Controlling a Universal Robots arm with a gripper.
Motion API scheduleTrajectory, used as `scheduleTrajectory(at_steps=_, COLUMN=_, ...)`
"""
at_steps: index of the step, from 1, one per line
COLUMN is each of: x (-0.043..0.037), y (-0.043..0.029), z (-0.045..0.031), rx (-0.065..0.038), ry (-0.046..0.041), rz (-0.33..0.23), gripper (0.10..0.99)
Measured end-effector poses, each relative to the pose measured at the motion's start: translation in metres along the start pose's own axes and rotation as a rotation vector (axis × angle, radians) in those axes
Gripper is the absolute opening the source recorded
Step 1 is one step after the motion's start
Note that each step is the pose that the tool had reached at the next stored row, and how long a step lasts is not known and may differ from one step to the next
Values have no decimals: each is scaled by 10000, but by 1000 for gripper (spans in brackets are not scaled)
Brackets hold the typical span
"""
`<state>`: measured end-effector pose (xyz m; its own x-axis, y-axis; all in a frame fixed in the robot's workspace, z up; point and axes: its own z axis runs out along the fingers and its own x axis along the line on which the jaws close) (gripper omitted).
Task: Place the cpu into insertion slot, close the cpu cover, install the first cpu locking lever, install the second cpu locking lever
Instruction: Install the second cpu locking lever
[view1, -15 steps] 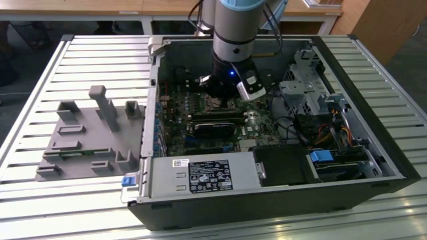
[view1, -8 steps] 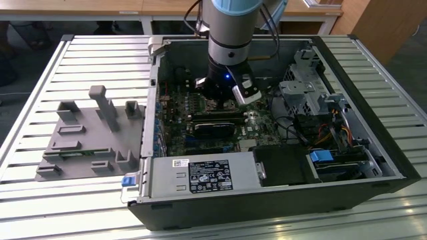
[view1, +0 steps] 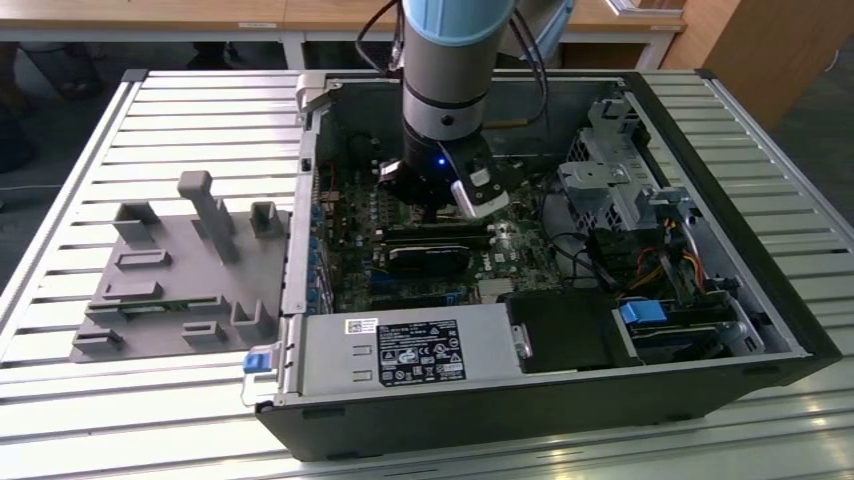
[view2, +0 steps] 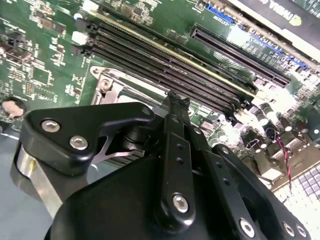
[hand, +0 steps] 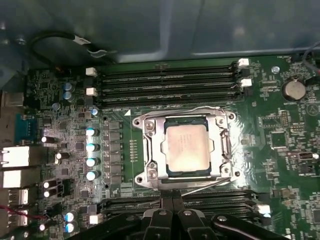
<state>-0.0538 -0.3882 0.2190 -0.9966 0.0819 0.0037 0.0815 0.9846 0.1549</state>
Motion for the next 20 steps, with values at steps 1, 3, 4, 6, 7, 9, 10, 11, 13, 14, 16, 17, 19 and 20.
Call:
scheduleTrajectory(at_steps=1, x=2, y=-2, z=13, rx=-16, ry=1, rz=-1, gripper=106)
scheduleTrajectory(at_steps=3, x=4, y=-9, z=33, rx=-61, ry=7, rz=-1, gripper=106)
scheduleTrajectory(at_steps=4, x=4, y=-19, z=40, rx=-106, ry=10, rz=1, gripper=106)
scheduleTrajectory(at_steps=6, x=2, y=-41, z=48, rx=-241, ry=19, rz=6, gripper=106)
scheduleTrajectory(at_steps=7, x=2, y=-50, z=49, rx=-317, ry=25, rz=7, gripper=106)
scheduleTrajectory(at_steps=9, x=7, y=-74, z=48, rx=-494, ry=40, rz=8, gripper=106)
scheduleTrajectory(at_steps=10, x=12, y=-87, z=46, rx=-592, ry=47, rz=10, gripper=106)
scheduleTrajectory(at_steps=11, x=18, y=-103, z=44, rx=-669, ry=54, rz=10, gripper=106)
scheduleTrajectory(at_steps=13, x=24, y=-132, z=41, rx=-704, ry=56, rz=11, gripper=106)
scheduleTrajectory(at_steps=14, x=29, y=-141, z=41, rx=-707, ry=56, rz=12, gripper=106)
scheduleTrajectory(at_steps=16, x=43, y=-153, z=42, rx=-714, ry=58, rz=12, gripper=106)
scheduleTrajectory(at_steps=17, x=52, y=-156, z=44, rx=-726, ry=59, rz=12, gripper=106)
scheduleTrajectory(at_steps=19, x=65, y=-159, z=59, rx=-748, ry=59, rz=11, gripper=106)
scheduleTrajectory(at_steps=20, x=71, y=-162, z=69, rx=-760, ry=61, rz=11, gripper=106)
